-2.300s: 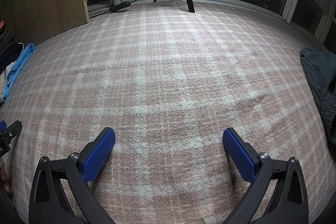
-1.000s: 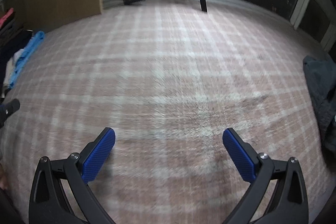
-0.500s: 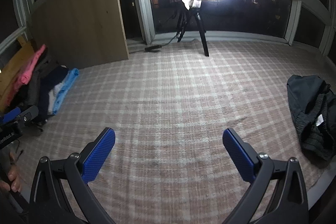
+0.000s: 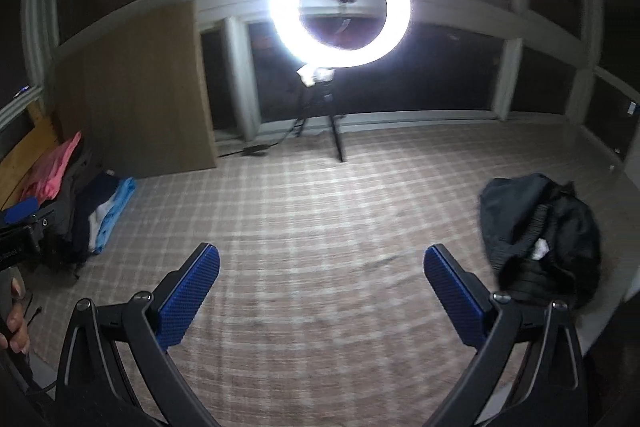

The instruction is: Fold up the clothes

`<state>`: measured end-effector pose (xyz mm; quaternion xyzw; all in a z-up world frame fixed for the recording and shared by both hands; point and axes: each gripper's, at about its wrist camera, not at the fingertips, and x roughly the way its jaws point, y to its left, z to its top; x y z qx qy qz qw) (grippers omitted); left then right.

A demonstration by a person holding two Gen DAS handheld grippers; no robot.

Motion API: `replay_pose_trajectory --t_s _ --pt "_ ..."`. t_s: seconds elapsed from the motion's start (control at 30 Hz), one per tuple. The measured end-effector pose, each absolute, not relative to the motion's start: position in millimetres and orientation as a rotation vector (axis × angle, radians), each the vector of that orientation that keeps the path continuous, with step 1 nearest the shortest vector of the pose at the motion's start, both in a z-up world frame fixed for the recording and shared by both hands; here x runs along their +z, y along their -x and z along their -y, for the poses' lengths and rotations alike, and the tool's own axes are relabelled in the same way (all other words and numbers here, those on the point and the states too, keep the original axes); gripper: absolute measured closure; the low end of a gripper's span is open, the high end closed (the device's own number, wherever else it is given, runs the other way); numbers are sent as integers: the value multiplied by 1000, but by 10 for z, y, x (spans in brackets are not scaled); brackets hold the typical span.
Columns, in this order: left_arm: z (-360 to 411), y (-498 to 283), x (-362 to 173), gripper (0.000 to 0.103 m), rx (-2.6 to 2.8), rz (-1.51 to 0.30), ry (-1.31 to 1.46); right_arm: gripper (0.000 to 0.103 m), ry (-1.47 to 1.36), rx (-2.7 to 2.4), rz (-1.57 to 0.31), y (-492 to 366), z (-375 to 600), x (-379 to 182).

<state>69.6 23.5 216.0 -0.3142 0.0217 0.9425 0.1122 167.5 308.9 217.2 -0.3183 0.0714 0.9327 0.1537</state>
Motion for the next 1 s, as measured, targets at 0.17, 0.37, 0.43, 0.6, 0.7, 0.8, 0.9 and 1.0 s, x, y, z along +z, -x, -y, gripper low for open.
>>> replay_pose_trajectory --t_s 0.17,0.37,0.43,0.6,0.7,0.8,0.9,1.0 --pt "-605 -609 2227 2 2653 -94 873 0 831 2556 -241 -2031 -3472 2312" --pt "-1367 -595 2299 2 2506 -173 812 0 736 2342 -432 -2716 -4363 2404" --pt "-1638 -621 2308 2 2453 -194 798 0 688 2265 -503 -2943 -4649 2398" --pt "-2483 -657 2227 2 2310 -251 783 1 690 2170 -542 -3169 -5272 2221" --pt "-3101 -677 2133 2 2225 -302 778 2 741 2178 -538 -3137 -5577 2033" --pt "-3641 -689 1938 2 2160 -356 802 9 829 2181 -520 -3014 -5891 1784" --pt "-4209 -722 1622 2 2086 -435 848 15 911 2220 -491 -2840 -6140 1527" --pt "-4777 -755 1307 4 2010 -513 891 23 1002 2274 -448 -2638 -6341 1286"
